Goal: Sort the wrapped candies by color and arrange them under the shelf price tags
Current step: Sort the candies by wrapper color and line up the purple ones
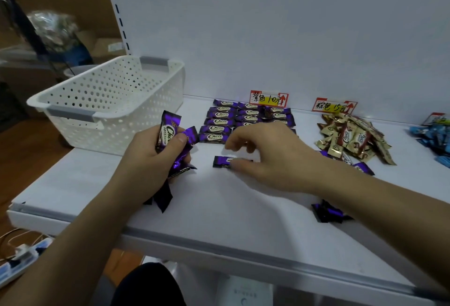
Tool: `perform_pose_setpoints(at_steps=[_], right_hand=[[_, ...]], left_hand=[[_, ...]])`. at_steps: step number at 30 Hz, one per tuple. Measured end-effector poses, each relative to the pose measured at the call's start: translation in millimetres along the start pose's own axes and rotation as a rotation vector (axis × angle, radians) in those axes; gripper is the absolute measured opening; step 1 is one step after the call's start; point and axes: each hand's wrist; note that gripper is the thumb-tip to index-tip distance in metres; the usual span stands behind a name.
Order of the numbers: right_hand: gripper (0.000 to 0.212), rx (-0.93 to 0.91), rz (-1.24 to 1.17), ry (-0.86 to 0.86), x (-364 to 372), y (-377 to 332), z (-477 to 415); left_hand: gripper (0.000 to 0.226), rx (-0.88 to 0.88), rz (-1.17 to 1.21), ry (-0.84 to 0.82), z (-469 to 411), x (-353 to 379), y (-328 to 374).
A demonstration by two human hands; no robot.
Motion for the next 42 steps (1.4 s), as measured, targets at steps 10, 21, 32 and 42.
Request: perform_pose_setpoints(at_steps=[10, 21, 32, 42], right_hand=[[0.024, -0.052, 0.056, -0.098, -17, -26, -34], [0.018, 0.134, -0.101, 0.157, 36, -14, -5], [0.022, 0.129, 0.056, 0.262, 51, -28, -18], [0.012, 0.114, -0.606, 0.255, 32, -33, -15]], left_hand=[[0.032, 0.016, 0.013, 0.013, 2, -2, 0], [0.032, -0.015, 0.028, 0.039, 2, -2, 0], [0.029, -0.050, 0.096, 0.060, 3, -3, 0], [0.026, 0.093, 0.094, -0.075, 5, -6, 2]])
Point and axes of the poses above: each hand's wrist, its own z-axis away from the middle knuckle, its own x-axis out of the palm, y = z × x, and after that the axes turned 13 degrees about x, right-handed
